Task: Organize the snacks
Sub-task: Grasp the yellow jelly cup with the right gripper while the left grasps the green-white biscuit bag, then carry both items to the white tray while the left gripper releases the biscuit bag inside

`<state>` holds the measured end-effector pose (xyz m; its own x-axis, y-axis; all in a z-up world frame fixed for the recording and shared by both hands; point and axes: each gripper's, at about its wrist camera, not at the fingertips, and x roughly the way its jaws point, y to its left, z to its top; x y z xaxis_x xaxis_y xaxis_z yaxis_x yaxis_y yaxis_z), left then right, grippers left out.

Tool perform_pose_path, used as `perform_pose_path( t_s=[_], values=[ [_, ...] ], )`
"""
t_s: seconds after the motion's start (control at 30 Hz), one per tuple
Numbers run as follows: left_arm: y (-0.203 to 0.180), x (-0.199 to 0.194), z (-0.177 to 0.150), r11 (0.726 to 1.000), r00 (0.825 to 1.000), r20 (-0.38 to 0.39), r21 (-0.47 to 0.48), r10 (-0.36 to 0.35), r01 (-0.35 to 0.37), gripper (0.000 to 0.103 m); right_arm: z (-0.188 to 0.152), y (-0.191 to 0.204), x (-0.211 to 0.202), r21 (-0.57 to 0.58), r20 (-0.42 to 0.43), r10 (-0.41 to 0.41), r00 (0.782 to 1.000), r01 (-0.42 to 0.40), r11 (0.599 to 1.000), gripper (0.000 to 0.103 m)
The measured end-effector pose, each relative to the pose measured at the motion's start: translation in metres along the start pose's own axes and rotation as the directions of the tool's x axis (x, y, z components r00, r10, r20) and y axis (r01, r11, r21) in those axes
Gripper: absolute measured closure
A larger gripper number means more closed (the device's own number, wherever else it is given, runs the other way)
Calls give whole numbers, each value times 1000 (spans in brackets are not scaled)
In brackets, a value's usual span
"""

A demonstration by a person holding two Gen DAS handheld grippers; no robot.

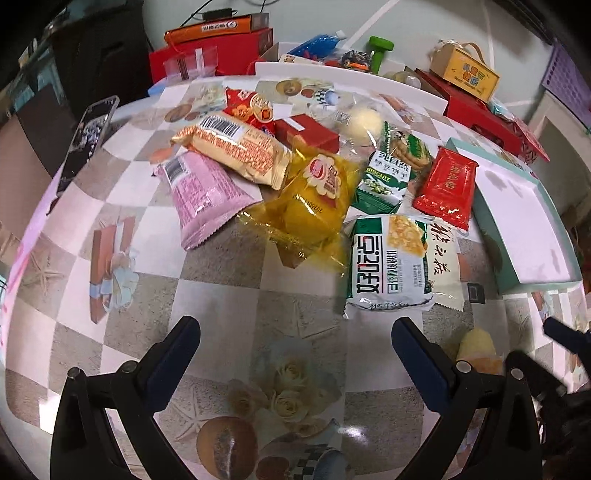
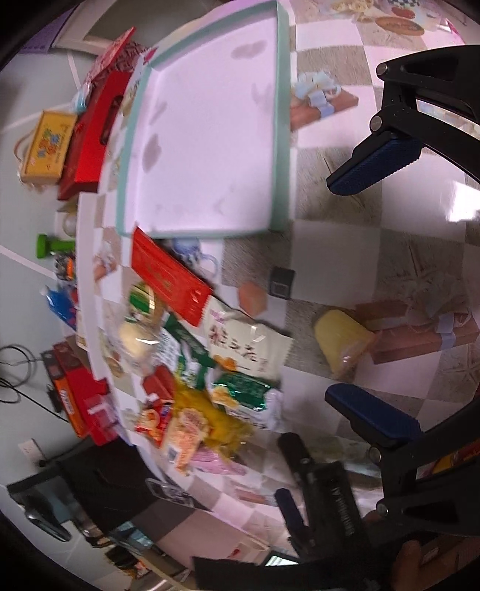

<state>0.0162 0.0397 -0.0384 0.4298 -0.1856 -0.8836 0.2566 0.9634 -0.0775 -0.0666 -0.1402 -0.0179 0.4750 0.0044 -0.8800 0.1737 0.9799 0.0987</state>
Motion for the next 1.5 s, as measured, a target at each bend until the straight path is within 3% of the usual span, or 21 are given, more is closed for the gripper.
perform_pose_path(
  t_s=[0.33, 0.53, 0.67, 0.8, 0.87, 1.0, 1.1, 1.2, 1.27, 1.33, 1.5],
  values=[
    [-5, 6, 6, 999, 999, 10, -24, -33, 33, 0, -3, 4, 29, -13, -58, -33, 998, 32, 999, 0],
    [-18, 7, 14, 994, 994, 20, -18, -107, 108, 0, -4, 3, 34, 1, -51, -49, 998, 49, 999, 1],
    [-28, 10, 20, 995, 994, 22, -4, -104, 104, 1, -1, 1, 34, 23, -34, -33, 999, 34, 999, 15],
    [-35, 18, 23, 993, 993, -6, 5, -121, 122, 19, 3, -1, 37, 42, -28, -8, 1000, 9, 999, 25],
    [-39, 23, 26, 991, 991, -15, 6, -131, 131, 21, 4, -1, 38, 46, -19, -9, 1000, 10, 999, 32],
    [-43, 29, 30, 992, 992, -20, 0, -128, 128, 29, 5, 0, 40, 55, -1, 2, 1000, -2, 998, 33],
    [-42, 33, 31, 990, 989, -30, -18, -142, 142, 37, 9, 0, 40, 66, 8, 25, 1000, -26, 998, 39],
    [-42, 34, 31, 988, 988, -28, -23, -153, 152, 40, 10, 1, 40, 68, 18, 40, 999, -42, 997, 40],
    [-41, 34, 31, 987, 986, -28, -26, -162, 162, 44, 11, 4, 39, 68, 26, 61, 998, -62, 996, 52],
    [-40, 34, 30, 986, 986, -25, -30, -166, 165, 45, 11, 4, 38, 60, 29, 67, 997, -69, 996, 57],
    [-35, 29, 26, 984, 984, -17, -37, -175, 174, 48, 10, 2, 35, 73, 44, 83, 996, -86, 994, 60]
  ],
)
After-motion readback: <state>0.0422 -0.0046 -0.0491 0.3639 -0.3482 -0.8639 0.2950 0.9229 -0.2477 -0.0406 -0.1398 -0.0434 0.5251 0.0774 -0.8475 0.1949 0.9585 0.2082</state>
